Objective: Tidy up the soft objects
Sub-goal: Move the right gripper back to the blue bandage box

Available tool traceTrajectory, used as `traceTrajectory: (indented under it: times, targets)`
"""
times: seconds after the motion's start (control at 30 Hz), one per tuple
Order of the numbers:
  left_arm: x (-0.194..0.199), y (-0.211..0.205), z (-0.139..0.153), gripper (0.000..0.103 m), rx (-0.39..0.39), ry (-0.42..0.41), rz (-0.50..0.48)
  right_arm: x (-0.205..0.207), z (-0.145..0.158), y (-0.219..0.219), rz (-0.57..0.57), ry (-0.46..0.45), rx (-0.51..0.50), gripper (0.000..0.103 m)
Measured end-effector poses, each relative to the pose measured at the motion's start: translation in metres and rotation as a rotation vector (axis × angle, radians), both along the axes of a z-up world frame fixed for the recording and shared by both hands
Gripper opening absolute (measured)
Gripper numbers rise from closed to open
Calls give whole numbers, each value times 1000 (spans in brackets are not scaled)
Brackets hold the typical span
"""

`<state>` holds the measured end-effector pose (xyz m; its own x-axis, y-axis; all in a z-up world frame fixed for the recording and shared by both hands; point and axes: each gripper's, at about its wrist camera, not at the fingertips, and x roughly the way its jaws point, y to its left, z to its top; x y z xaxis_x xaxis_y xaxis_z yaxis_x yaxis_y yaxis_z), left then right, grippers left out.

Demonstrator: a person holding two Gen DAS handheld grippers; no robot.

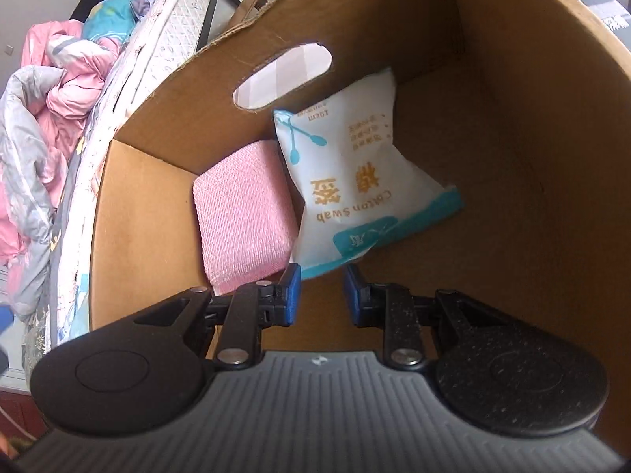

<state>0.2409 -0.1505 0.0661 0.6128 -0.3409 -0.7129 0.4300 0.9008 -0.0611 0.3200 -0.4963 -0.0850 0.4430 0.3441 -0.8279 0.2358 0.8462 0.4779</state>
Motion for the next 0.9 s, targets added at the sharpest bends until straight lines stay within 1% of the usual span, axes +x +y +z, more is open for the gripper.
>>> traceTrajectory:
  times: [0.07, 0.17, 0.3, 0.37, 0.53, 0.6, 0.7, 0.83, 0.9]
  targets:
    - [-11, 17, -1, 80, 4, -1, 24, 1, 1, 4, -5, -6, -11, 24]
    - [-28, 43, 0, 82, -15, -9, 63, -6, 7, 9, -9, -8, -14, 24]
    - [-58, 82, 3, 84, -45, -39, 118, -28, 32, 17, -8, -40, -61, 26]
    - [-76, 102, 5, 84, -55, -58, 151, -43, 49, 23, -4, -75, -79, 27]
    - [-109, 145, 5, 84, -51, -73, 223, -89, 100, 53, 62, -217, -88, 30]
    - [-120, 157, 4, 84, -39, -82, 251, -104, 116, 64, 100, -266, -68, 30]
    - [-130, 170, -1, 84, -21, -82, 272, -118, 133, 92, 161, -316, -2, 33]
    - [-136, 180, -5, 84, -22, -84, 276, -123, 145, 145, 260, -335, 79, 38]
    - [-136, 182, -6, 84, -17, -111, 275, -122, 151, 171, 306, -329, 117, 39]
